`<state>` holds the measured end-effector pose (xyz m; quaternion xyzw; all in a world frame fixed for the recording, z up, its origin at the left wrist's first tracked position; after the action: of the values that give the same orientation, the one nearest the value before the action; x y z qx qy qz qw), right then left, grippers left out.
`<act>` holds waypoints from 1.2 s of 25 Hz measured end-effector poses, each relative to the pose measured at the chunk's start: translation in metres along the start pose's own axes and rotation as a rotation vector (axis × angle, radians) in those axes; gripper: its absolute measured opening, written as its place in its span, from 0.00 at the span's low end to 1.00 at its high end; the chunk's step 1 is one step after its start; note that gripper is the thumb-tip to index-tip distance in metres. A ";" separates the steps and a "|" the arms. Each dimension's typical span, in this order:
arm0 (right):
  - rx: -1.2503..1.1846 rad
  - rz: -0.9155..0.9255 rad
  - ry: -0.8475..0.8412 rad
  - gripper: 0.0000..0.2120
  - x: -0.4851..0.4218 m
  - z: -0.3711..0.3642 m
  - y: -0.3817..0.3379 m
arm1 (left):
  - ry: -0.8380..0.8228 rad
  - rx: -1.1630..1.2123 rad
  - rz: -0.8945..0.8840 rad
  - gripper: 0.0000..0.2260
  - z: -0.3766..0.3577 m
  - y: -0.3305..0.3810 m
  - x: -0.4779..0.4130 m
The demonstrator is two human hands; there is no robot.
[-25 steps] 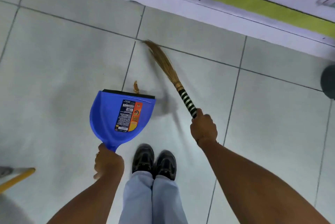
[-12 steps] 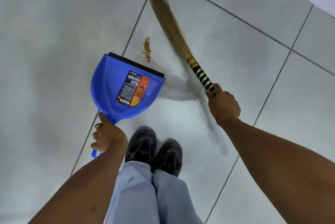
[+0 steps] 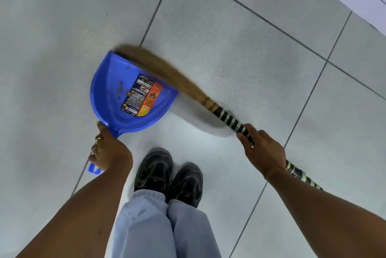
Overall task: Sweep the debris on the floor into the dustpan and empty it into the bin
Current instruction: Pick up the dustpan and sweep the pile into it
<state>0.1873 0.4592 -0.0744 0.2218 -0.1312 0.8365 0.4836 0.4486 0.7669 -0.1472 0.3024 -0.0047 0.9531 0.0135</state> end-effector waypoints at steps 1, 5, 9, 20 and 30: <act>-0.039 -0.057 0.022 0.21 0.000 0.003 0.003 | 0.002 0.026 0.013 0.30 -0.002 -0.001 -0.001; -0.090 -0.313 -0.027 0.20 -0.011 -0.008 0.007 | 0.029 0.077 0.044 0.26 0.000 -0.010 0.001; -0.042 -0.277 -0.088 0.22 -0.016 -0.020 -0.017 | 0.037 0.010 0.056 0.30 0.002 -0.031 0.006; -0.057 -0.170 0.055 0.21 0.024 -0.002 -0.010 | 0.028 0.055 0.007 0.34 0.003 -0.048 0.002; 0.133 0.034 -0.165 0.21 0.026 -0.033 -0.056 | 0.053 0.000 0.077 0.33 0.015 -0.081 0.002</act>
<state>0.2164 0.5212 -0.0894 0.3194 -0.1184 0.8304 0.4409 0.4581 0.8481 -0.1344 0.2766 -0.0160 0.9606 -0.0230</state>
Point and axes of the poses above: each hand's wrist, its own x-axis away from the middle knuckle, its own z-axis out of the back of the hand, y = z × x, the point moved 10 cm from there along -x, towards the middle knuckle, and after that the axes turned 5 degrees about -z, right-handed, at the moved point
